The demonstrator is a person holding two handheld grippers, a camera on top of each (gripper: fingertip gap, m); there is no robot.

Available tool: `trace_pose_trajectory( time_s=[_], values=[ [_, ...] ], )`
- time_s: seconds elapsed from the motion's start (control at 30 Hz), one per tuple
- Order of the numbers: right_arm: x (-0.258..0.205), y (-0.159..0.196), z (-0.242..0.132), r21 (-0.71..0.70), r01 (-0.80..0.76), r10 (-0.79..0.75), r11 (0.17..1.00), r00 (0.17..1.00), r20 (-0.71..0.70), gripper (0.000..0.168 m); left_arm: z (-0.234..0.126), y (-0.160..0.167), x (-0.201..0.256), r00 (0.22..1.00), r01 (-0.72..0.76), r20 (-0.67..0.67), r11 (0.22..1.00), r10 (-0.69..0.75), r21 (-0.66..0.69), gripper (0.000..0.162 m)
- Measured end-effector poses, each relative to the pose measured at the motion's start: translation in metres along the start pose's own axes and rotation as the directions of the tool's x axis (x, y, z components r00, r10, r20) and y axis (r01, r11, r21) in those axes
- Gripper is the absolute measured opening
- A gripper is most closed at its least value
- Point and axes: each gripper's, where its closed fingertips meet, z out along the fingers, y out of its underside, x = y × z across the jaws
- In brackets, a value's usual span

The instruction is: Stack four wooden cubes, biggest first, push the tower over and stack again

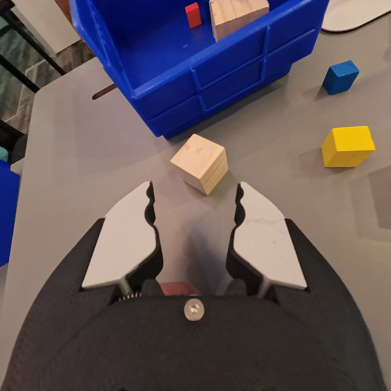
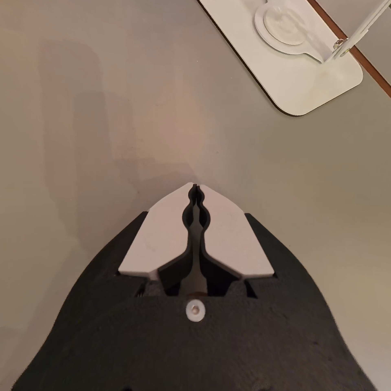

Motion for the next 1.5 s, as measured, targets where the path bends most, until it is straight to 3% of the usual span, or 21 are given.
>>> trace_pose_trajectory(
  time_s=[0.37, 0.53, 0.67, 0.77, 0.83, 0.97, 1.1, 1.23, 1.5],
  values=[
    [-0.009, -0.012, 0.0, 0.055, -0.018, 0.015, 0.998, 0.999, 0.044, 0.0, 0.038, -0.003, 0.008, 0.954, -0.147, -0.267, 0.989, 0.134, -0.03, 0.077],
    [-0.071, -0.059, 0.011, 0.159, 0.07, -0.107, 0.985, 0.965, 0.238, 0.0, 0.041, -0.002, 0.02, 0.923, -0.185, -0.349, 0.982, 0.16, -0.041, 0.05],
    [-0.128, -0.102, 0.024, 0.238, 0.14, -0.23, 0.961, 0.884, 0.407, 0.0, 0.039, -0.003, 0.025, 0.911, -0.207, -0.368, 0.978, 0.184, -0.022, 0.049],
    [-0.157, -0.131, 0.043, 0.249, 0.143, -0.244, 0.958, 0.863, 0.442, 0.043, 0.039, -0.003, 0.025, 0.912, -0.206, -0.365, 0.978, 0.184, -0.022, 0.049],
    [-0.174, -0.147, 0.058, 0.232, 0.11, -0.205, 0.966, 0.876, 0.437, 0.087, 0.039, -0.003, 0.025, 0.913, -0.21, -0.362, 0.977, 0.189, -0.019, 0.049],
    [-0.202, -0.161, 0.087, 0.169, 0.063, -0.124, 0.984, 0.915, 0.383, 0.113, 0.039, -0.003, 0.025, 0.912, -0.208, -0.364, 0.978, 0.187, -0.021, 0.049],
    [-0.22, -0.177, 0.102, 0.179, 0.102, -0.159, 0.978, 0.927, 0.339, 0.104, 0.039, -0.003, 0.025, 0.912, -0.21, -0.363, 0.978, 0.189, -0.02, 0.049],
    [-0.23, -0.182, 0.115, 0.161, 0.167, -0.213, 0.973, 0.917, 0.338, 0.069, 0.039, -0.003, 0.025, 0.913, -0.212, -0.361, 0.977, 0.192, -0.018, 0.049],
    [-0.22, -0.169, 0.09, 0.187, 0.174, -0.24, 0.967, 0.87, 0.431, 0.068, 0.038, -0.003, 0.026, 0.912, -0.216, -0.36, 0.976, 0.197, -0.014, 0.049]
  ],
)
